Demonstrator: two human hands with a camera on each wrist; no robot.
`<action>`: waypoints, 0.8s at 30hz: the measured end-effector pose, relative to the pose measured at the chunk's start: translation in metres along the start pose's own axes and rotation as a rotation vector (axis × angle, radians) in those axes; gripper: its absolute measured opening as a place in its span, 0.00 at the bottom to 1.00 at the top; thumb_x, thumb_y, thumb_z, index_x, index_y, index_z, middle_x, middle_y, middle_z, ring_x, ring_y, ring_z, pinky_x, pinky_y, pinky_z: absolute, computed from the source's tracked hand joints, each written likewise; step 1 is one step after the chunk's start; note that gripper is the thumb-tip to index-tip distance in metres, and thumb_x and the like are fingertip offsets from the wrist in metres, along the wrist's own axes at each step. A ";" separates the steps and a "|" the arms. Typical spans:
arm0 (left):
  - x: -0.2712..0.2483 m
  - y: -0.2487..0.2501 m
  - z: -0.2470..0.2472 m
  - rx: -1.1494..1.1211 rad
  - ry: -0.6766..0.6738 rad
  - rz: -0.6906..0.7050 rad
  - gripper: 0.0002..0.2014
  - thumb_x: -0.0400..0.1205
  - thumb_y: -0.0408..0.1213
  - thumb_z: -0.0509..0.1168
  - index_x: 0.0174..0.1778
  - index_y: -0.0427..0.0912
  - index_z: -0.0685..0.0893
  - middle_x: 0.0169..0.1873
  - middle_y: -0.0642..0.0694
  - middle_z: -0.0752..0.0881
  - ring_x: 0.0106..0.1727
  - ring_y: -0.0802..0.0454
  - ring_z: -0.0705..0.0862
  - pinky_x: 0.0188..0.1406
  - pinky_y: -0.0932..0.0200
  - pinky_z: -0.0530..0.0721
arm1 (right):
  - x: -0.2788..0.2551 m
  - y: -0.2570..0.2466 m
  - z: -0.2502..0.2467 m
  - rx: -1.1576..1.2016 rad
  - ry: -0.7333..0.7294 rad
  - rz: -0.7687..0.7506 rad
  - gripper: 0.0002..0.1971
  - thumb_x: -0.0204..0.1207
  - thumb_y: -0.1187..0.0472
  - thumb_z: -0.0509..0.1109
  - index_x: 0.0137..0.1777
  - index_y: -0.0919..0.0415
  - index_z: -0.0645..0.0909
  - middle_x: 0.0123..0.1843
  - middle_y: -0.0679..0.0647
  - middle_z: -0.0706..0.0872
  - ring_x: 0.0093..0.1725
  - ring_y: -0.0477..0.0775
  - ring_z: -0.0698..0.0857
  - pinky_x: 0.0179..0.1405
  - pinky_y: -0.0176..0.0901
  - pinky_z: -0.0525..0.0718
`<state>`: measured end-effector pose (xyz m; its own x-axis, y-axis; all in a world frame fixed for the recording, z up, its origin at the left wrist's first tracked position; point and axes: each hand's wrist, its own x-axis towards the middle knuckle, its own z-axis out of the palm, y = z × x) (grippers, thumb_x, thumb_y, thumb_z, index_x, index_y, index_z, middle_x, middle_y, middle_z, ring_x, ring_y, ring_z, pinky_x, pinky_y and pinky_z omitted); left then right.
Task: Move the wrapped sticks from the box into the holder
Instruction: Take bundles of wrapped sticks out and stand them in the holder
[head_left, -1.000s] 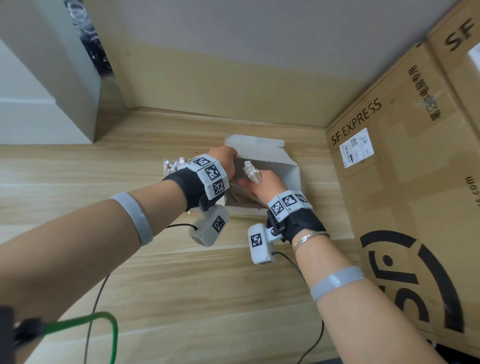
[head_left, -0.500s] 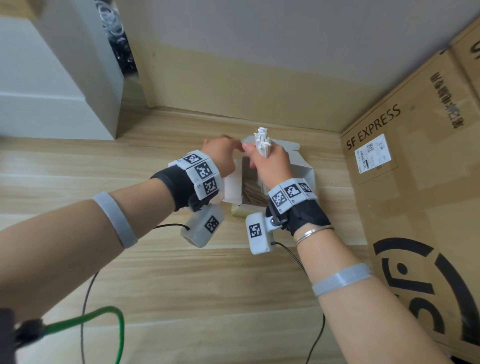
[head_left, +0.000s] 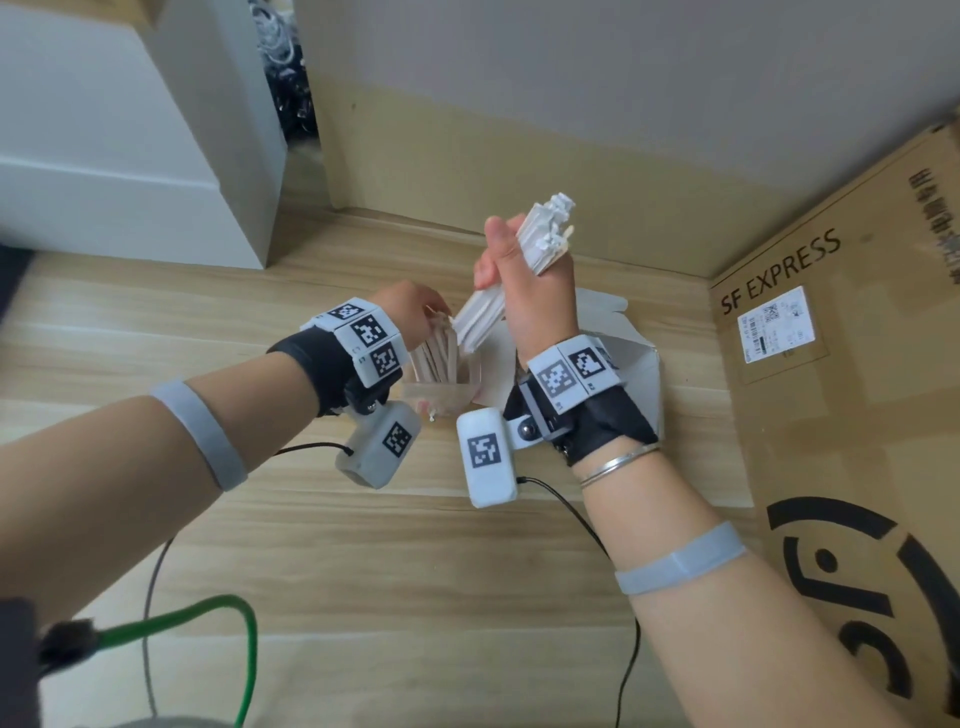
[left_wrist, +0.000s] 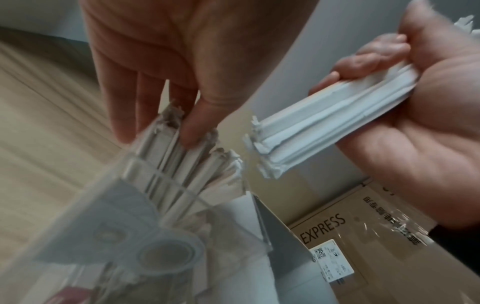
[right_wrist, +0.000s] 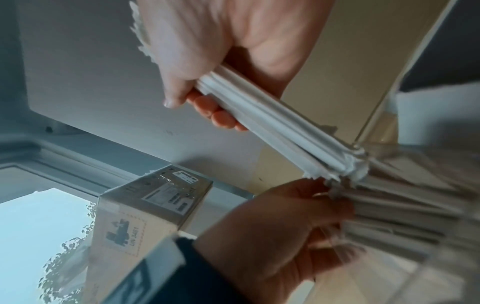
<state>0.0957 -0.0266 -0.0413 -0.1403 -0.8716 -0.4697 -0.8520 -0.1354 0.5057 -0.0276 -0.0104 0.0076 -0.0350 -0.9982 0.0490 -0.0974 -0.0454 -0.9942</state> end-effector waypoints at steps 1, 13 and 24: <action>0.000 0.000 -0.001 0.011 0.001 -0.003 0.17 0.81 0.28 0.58 0.64 0.41 0.84 0.60 0.41 0.87 0.58 0.42 0.84 0.47 0.58 0.77 | -0.001 0.002 0.003 0.013 -0.025 0.008 0.21 0.81 0.60 0.64 0.23 0.51 0.74 0.21 0.45 0.77 0.26 0.53 0.77 0.44 0.53 0.79; 0.006 -0.003 -0.009 0.063 -0.046 -0.006 0.16 0.83 0.32 0.59 0.64 0.41 0.84 0.61 0.42 0.86 0.59 0.44 0.84 0.47 0.61 0.74 | -0.009 0.055 0.005 -0.615 -0.305 0.290 0.05 0.70 0.55 0.76 0.46 0.50 0.85 0.67 0.52 0.80 0.69 0.56 0.74 0.74 0.48 0.69; 0.005 0.004 -0.007 0.023 -0.063 -0.040 0.18 0.83 0.28 0.56 0.67 0.42 0.82 0.65 0.43 0.84 0.65 0.45 0.82 0.51 0.62 0.74 | -0.007 0.061 -0.006 -0.674 -0.322 0.147 0.04 0.71 0.62 0.76 0.44 0.58 0.90 0.71 0.50 0.80 0.75 0.52 0.71 0.75 0.43 0.59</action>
<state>0.0955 -0.0348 -0.0363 -0.1371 -0.8344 -0.5339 -0.8688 -0.1576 0.4693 -0.0392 -0.0061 -0.0530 0.1873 -0.9589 -0.2130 -0.7044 0.0200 -0.7095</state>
